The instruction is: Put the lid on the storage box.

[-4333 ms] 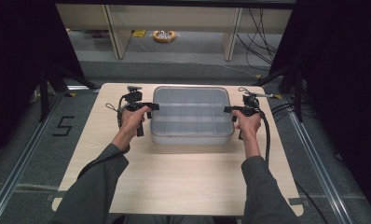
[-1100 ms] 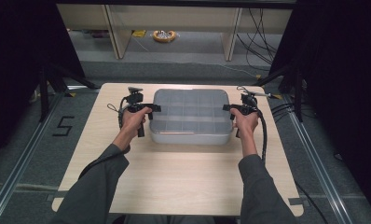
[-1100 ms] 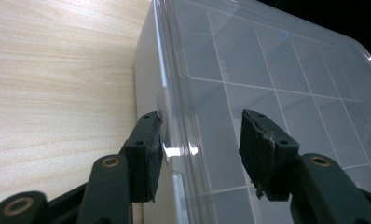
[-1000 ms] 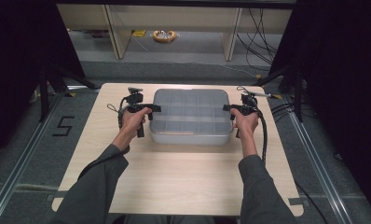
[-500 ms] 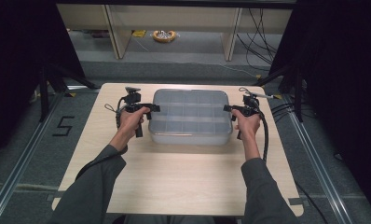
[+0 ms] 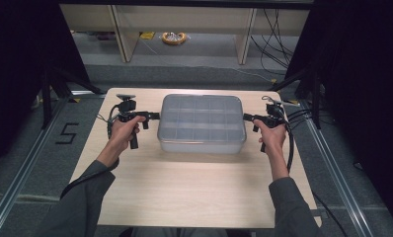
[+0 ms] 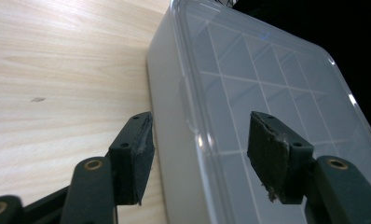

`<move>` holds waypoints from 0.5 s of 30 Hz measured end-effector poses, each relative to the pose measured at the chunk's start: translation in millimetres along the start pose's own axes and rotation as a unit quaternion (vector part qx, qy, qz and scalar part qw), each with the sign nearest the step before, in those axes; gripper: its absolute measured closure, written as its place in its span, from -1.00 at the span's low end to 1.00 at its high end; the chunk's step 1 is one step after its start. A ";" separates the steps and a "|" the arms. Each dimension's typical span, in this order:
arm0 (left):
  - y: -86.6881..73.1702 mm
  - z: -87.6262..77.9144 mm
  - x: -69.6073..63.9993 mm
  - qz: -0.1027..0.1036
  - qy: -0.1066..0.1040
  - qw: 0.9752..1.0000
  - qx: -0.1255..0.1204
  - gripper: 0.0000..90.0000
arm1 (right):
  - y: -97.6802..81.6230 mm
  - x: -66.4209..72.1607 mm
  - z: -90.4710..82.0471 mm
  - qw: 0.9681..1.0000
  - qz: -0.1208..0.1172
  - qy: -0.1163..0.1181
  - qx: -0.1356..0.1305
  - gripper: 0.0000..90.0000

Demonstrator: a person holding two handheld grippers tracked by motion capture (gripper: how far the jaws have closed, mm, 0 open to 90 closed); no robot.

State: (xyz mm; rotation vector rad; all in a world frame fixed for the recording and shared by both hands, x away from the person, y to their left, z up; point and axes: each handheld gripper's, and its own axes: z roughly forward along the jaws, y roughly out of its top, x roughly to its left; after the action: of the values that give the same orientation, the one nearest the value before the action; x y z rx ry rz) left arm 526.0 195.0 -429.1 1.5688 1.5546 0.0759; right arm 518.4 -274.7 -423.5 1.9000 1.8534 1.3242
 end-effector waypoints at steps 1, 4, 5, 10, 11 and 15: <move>-1.5 -3.3 1.2 0.002 0.001 1.000 0.001 -0.11 | -1.4 1.0 -3.4 1.000 0.007 0.005 0.002 0.03; -7.3 -10.8 2.9 0.010 -0.004 1.000 -0.002 -0.11 | -5.4 5.6 -14.0 0.999 0.023 0.021 0.016 -0.01; -9.2 -13.2 3.5 0.014 -0.008 1.000 -0.003 -0.12 | -6.4 3.1 -14.1 1.000 0.001 0.016 0.005 -0.02; -20.9 -23.6 3.7 0.033 -0.014 0.999 -0.004 -0.13 | -13.9 2.9 -22.8 0.998 -0.055 0.028 -0.010 -0.06; -23.4 -25.5 3.5 0.036 -0.016 0.999 -0.003 -0.13 | -15.8 3.6 -24.8 0.998 -0.062 0.030 -0.008 -0.08; -33.2 -32.2 1.6 0.047 -0.019 0.999 -0.003 -0.15 | -23.7 9.5 -31.1 0.996 -0.079 0.033 -0.005 -0.12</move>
State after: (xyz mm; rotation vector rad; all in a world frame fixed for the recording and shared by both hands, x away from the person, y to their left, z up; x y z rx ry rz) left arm 481.4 207.0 -431.0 1.6290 1.4489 0.1033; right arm 478.8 -275.3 -416.6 1.6834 1.9801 1.3563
